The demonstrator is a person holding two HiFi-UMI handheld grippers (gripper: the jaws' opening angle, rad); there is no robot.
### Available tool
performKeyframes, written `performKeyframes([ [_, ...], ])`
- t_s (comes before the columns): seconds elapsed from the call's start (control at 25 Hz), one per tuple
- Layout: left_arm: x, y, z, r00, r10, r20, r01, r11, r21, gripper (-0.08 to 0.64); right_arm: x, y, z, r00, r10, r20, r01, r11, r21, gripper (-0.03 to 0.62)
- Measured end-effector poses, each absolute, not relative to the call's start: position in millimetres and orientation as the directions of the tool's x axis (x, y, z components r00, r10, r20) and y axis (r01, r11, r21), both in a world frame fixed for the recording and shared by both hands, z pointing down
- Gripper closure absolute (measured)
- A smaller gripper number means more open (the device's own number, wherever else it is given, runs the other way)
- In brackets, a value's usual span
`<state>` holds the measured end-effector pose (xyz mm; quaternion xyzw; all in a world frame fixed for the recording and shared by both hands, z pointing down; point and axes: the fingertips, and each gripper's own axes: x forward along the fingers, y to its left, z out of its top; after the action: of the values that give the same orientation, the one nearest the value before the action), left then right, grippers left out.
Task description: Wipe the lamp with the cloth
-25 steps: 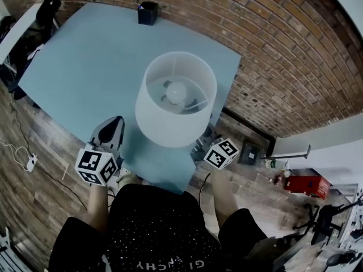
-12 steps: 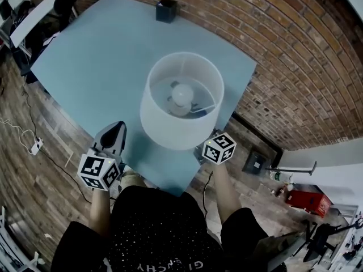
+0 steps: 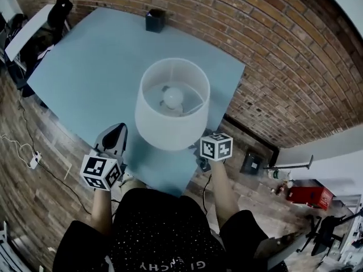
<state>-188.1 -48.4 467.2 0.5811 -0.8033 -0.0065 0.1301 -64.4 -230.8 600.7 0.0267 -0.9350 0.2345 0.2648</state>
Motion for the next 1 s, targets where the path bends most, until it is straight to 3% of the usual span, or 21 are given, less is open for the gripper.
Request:
performKeyframes([
  [0.2,-190,-45,470,-0.301,-0.938,0.170,-0.918,0.333,0.215,0.551,10,-235,573,-0.920,-0.105,0.377,-0.317,0.767,-0.559,0.518],
  [0.4,-187,-42,466,-0.301,-0.940,0.161,-0.918,0.331,0.216,0.551,66,-219,498,-0.959,-0.283,0.031,-0.224,0.682,-0.697,0.518],
  [0.52,-191,-39,456,-0.304,-0.942,0.143,-0.922,0.328,0.207,0.551,79,-206,465,-0.937,-0.337,-0.095,-0.170,0.676,-0.717,0.518],
  [0.84,-188,-36,446,-0.306,-0.947,0.102,-0.928,0.320,0.191,0.551,87,-199,441,-0.921,-0.347,-0.177,-0.116,0.678,-0.726,0.518],
  [1.0,-175,-39,450,-0.287,-0.953,0.100,-0.932,0.302,0.200,0.551,95,-201,441,-0.921,-0.356,-0.155,-0.146,0.686,-0.713,0.518],
])
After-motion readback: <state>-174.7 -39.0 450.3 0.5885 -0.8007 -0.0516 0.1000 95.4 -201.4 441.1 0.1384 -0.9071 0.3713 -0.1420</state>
